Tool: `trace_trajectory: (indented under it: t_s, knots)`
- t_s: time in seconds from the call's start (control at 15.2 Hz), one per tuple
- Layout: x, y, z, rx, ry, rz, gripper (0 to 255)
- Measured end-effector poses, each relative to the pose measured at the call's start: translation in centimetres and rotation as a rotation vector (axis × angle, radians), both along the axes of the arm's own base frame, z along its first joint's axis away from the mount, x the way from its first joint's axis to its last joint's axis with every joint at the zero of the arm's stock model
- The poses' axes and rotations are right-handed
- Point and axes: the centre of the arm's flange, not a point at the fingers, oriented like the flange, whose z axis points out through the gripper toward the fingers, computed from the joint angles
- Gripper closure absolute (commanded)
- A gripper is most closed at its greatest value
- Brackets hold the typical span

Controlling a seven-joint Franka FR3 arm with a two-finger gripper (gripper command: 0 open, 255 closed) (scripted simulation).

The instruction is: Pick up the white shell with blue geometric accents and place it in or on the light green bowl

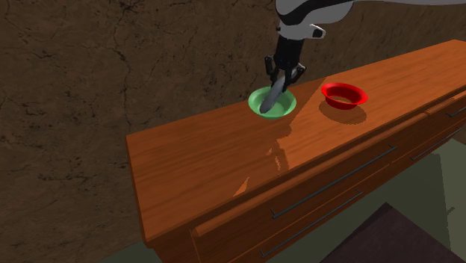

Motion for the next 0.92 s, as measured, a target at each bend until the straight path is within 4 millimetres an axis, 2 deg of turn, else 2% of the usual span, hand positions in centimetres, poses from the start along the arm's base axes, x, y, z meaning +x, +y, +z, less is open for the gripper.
trace_trajectory:
  t_s: [0.13,0.59,0.66,0.92]
  knots:
    - [0.0,0.0,-1.0,-0.001,-0.004,-0.002,255]
    - [0.1,-0.3,-1.2,-0.005,-0.011,-0.006,255]
    - [0.1,-0.3,-1.3,-0.005,-0.011,-0.005,0]
    - [0.2,-0.2,-1.8,0.000,-0.001,0.000,0]
